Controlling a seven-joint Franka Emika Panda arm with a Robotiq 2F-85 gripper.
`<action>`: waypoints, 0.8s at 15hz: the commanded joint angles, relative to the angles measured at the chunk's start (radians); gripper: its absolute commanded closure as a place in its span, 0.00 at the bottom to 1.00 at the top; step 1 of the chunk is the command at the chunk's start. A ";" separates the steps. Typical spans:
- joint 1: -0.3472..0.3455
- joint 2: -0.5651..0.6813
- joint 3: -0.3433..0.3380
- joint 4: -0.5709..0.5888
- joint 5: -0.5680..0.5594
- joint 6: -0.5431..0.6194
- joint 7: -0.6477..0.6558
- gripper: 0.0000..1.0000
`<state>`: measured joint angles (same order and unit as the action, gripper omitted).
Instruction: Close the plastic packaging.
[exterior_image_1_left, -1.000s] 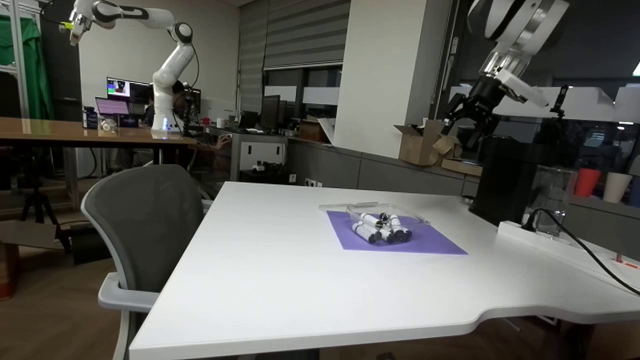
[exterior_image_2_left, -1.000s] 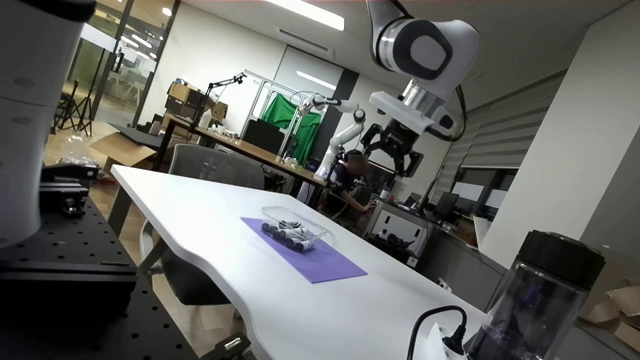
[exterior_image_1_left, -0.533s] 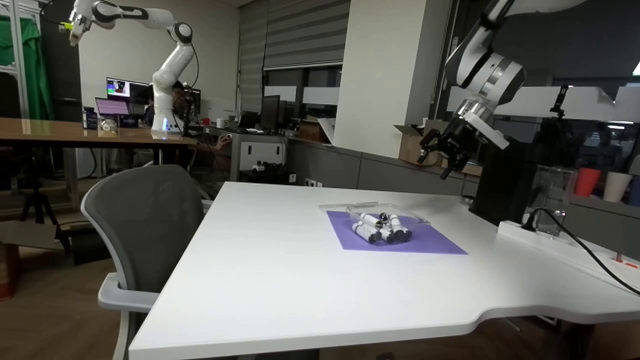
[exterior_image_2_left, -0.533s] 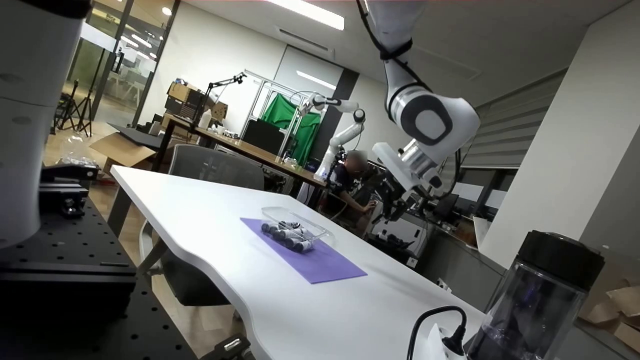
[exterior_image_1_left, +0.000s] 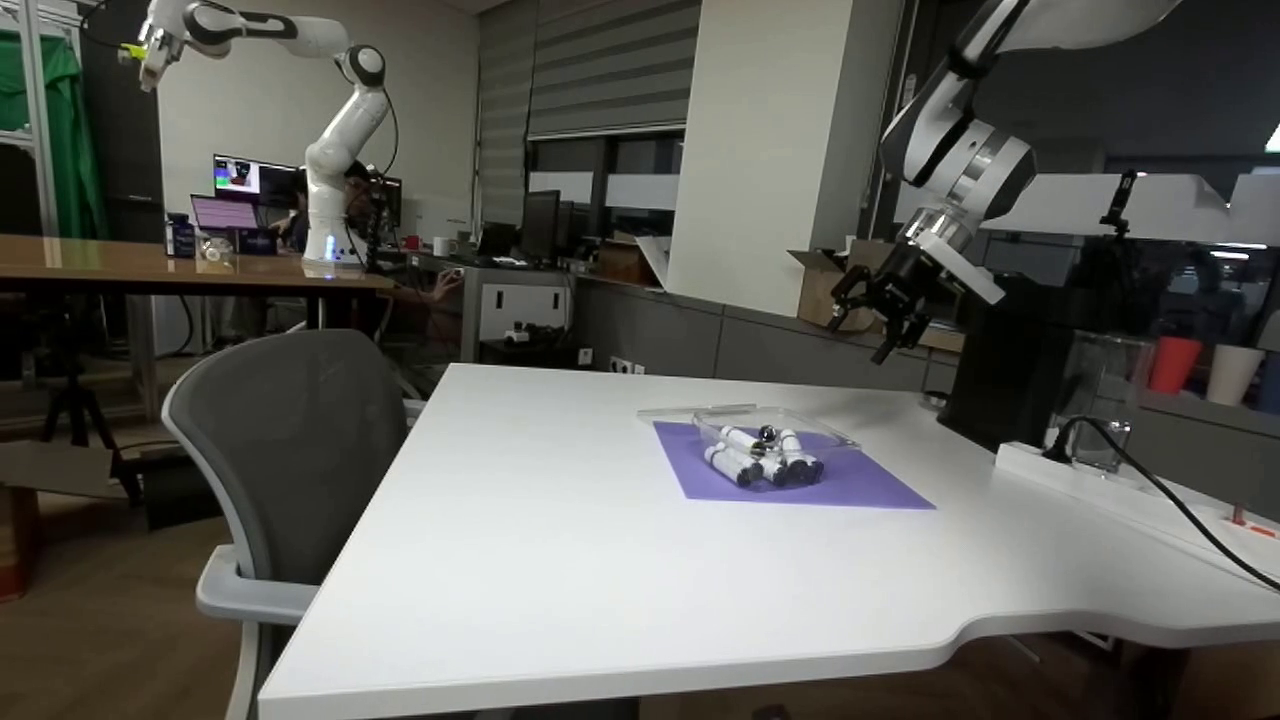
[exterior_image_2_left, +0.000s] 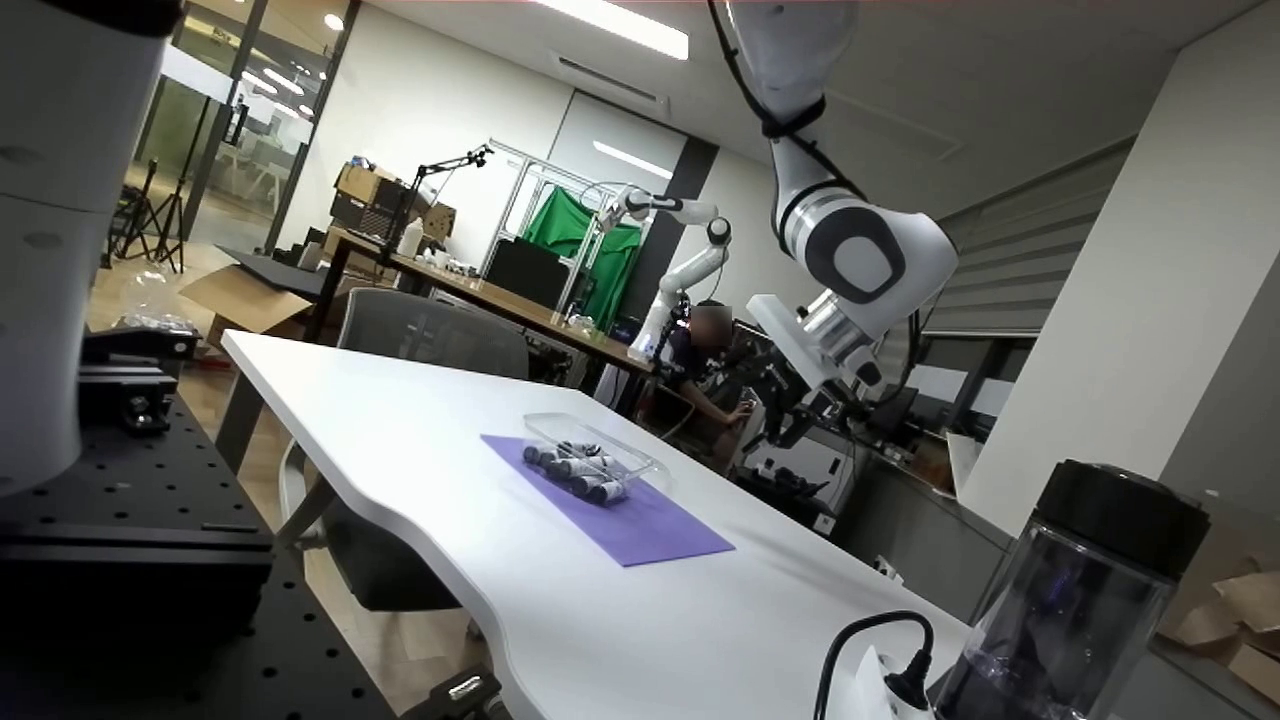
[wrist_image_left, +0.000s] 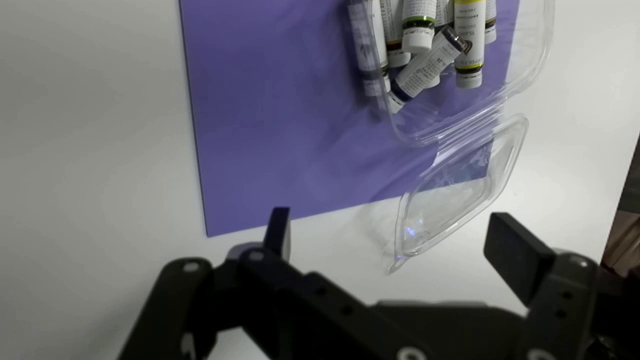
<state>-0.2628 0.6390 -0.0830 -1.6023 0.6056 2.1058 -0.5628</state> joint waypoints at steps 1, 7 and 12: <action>-0.067 0.107 0.066 0.130 0.007 -0.019 0.004 0.00; -0.164 0.402 0.198 0.422 0.136 -0.075 0.004 0.00; -0.184 0.616 0.280 0.638 0.227 -0.263 0.042 0.00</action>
<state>-0.4339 1.1185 0.1482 -1.1569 0.7915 1.9599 -0.5715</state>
